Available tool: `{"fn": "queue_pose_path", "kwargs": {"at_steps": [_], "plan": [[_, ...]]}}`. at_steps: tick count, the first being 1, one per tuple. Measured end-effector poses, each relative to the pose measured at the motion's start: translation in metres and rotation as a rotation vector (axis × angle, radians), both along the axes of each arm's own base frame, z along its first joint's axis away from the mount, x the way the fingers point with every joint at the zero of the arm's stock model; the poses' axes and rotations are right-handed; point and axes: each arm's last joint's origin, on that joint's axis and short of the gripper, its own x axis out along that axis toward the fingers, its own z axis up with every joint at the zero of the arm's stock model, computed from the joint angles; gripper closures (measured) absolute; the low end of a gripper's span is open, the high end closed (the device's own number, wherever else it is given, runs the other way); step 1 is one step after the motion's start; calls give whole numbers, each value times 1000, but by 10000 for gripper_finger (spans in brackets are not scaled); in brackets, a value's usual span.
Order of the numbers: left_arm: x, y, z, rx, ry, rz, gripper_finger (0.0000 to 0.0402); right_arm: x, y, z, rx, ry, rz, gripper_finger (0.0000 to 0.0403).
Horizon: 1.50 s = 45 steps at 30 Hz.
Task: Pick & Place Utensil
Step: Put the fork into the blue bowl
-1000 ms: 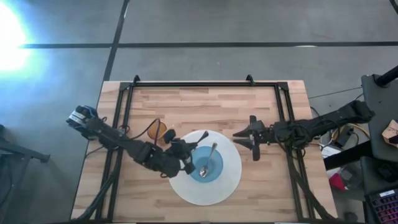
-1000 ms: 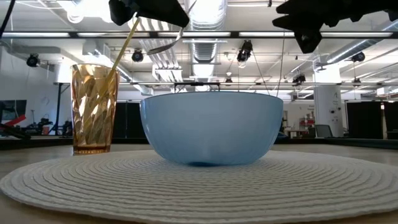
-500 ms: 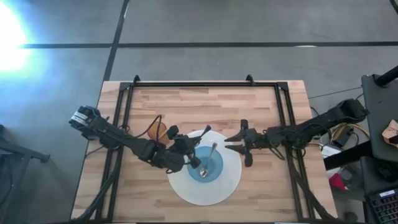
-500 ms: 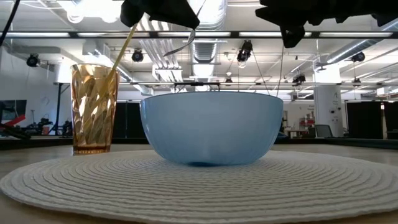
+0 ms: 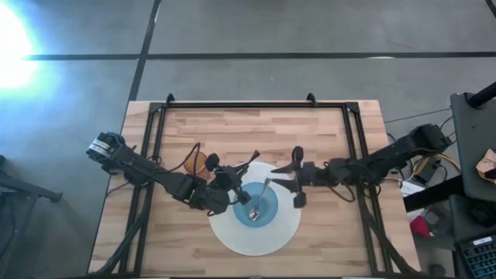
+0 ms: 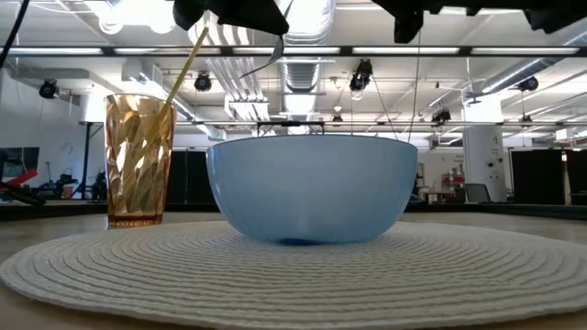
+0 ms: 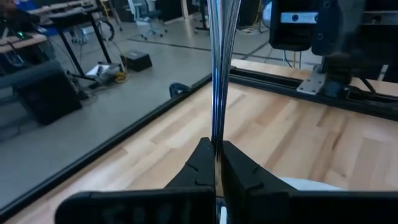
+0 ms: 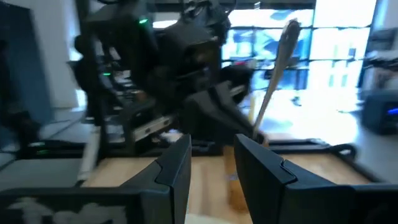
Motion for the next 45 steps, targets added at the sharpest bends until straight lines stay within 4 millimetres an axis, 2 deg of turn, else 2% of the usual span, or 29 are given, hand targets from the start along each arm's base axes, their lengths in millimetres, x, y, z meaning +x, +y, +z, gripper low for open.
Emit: {"fn": "queue_pose_path", "kwargs": {"at_steps": [5, 13, 21, 30, 34, 45], "plan": [[1, 1, 3, 30, -6, 12, 399, 17, 1, 6, -65, 9, -145, 276], [1, 2, 5, 72, -3, 58, 399, 32, 5, 16, -116, -6, -158, 235], [1, 3, 5, 91, 3, 77, 399, 46, 4, 26, -109, -12, -311, 203], [1, 4, 5, 98, 4, 89, 399, 65, 3, 35, -78, -36, -332, 202], [1, 4, 5, 99, 6, 89, 399, 73, 2, 38, -63, -37, -404, 202], [1, 5, 5, 108, 12, 98, 399, 80, 2, 49, -40, -66, -426, 202]]}}
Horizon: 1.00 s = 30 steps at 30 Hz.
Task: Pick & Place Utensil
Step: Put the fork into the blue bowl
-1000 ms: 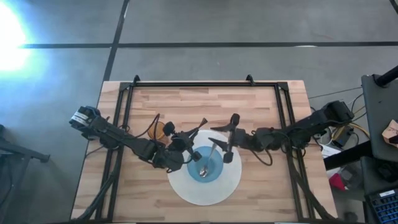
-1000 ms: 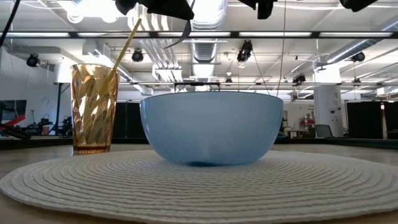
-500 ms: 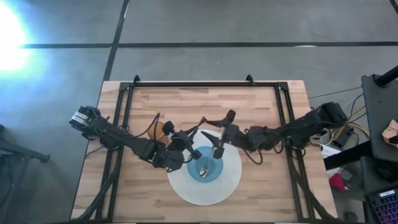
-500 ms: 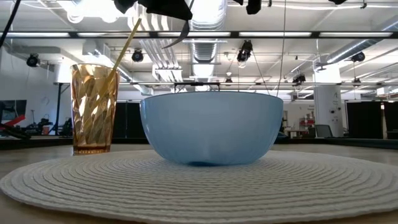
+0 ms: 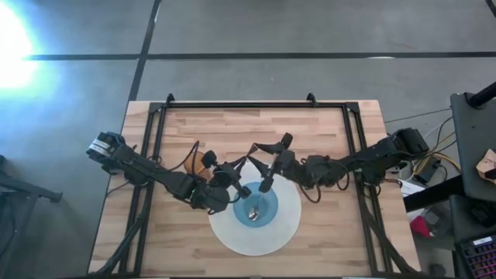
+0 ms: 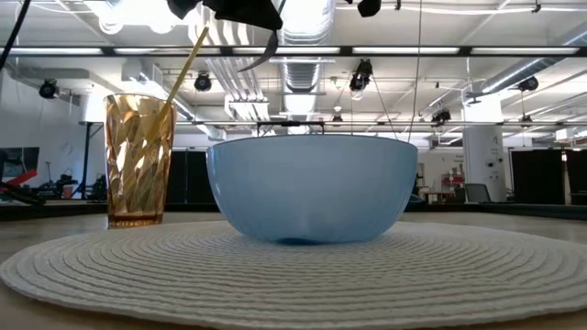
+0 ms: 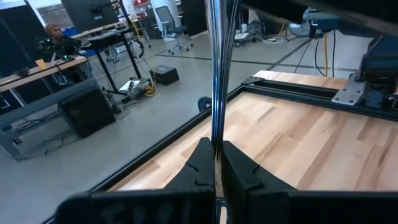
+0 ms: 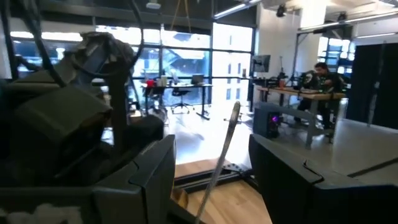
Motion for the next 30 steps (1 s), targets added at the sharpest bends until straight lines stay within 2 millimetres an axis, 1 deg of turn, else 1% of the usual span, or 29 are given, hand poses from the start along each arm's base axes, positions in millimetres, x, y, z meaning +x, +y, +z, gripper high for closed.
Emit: {"fn": "queue_pose_path", "kwargs": {"at_steps": [4, 16, 19, 26, 30], "plan": [[0, 0, 0, 7, 2, 12, 399, 2, 0, -1, 0, 9, -15, 213], [0, 0, -1, 24, 44, -29, 399, 1, -6, -3, -1, 15, -32, 287], [1, -1, -2, 26, 48, -28, 399, 1, -6, -4, -1, 16, -31, 310], [2, -1, -3, 32, 58, -28, 399, 2, -6, -5, 1, 27, -26, 382], [2, -1, -4, 31, 62, -33, 399, 2, -6, -5, 0, 33, -18, 391]]}}
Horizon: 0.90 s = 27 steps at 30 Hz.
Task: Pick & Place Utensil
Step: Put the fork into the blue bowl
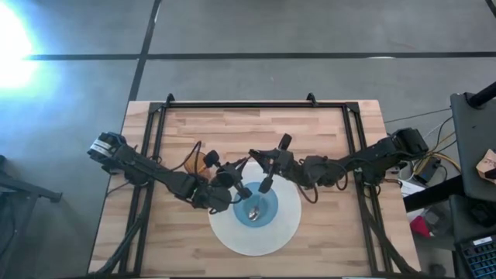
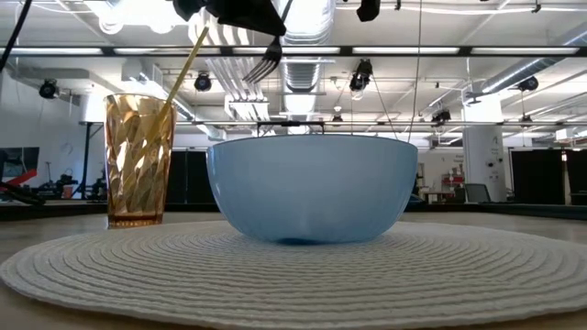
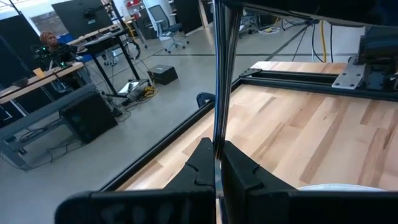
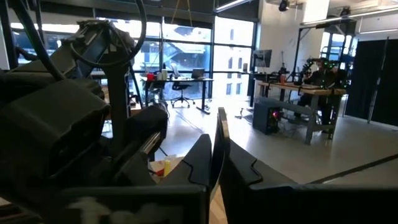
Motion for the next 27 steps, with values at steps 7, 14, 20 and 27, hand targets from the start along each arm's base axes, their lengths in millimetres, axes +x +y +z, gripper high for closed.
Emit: {"fn": "queue_pose_path", "kwargs": {"at_steps": [7, 14, 20, 27], "plan": [[0, 0, -1, -2, 14, -21, 394, 0, 0, -2, -6, 22, 1, 393], [0, -1, 0, -8, 6, -28, 354, 0, -1, -4, -24, 45, 3, 394], [1, -2, -1, -11, 34, -77, 311, -2, 0, -2, -29, 67, 10, 394], [1, -2, -1, -10, 37, -80, 246, -12, -3, 6, -40, 121, 18, 394]]}}
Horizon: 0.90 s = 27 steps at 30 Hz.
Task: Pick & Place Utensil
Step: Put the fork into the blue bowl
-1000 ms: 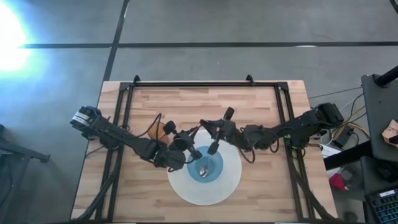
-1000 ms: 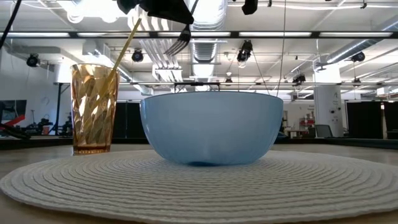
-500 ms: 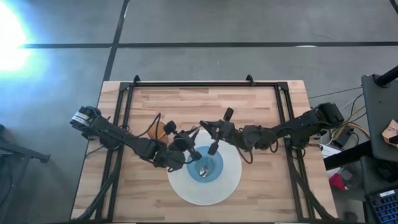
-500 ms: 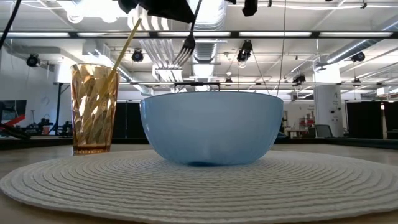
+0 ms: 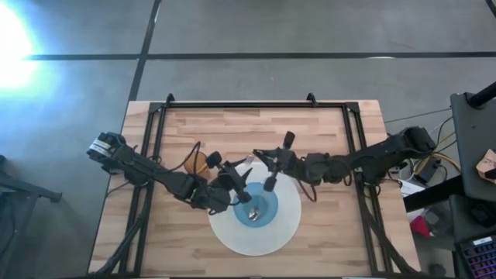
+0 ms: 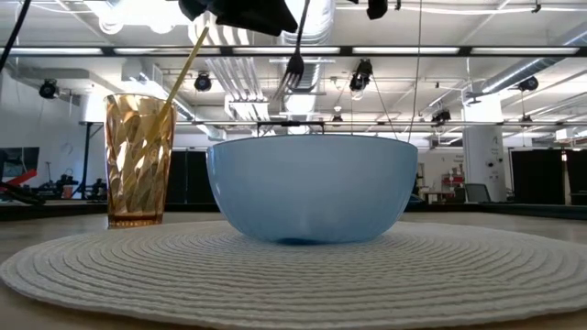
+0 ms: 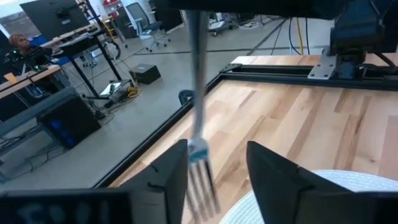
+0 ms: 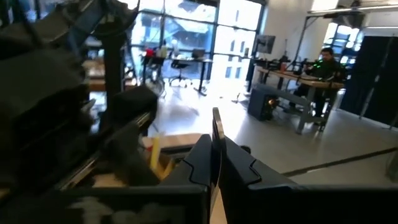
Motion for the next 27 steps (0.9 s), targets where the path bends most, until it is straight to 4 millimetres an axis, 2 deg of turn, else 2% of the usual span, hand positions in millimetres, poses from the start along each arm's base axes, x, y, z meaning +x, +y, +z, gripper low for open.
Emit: {"fn": "queue_pose_path", "kwargs": {"at_steps": [7, 18, 27], "plan": [[-5, 1, 8, -9, -21, -3, 207, -21, -4, 15, -20, 83, 53, 394], [-12, 0, 23, -91, -18, -194, 207, -62, -9, 35, -54, 202, 246, 394], [-15, -2, 19, -104, 54, -294, 209, -93, -13, 45, -41, 246, 372, 394]]}}
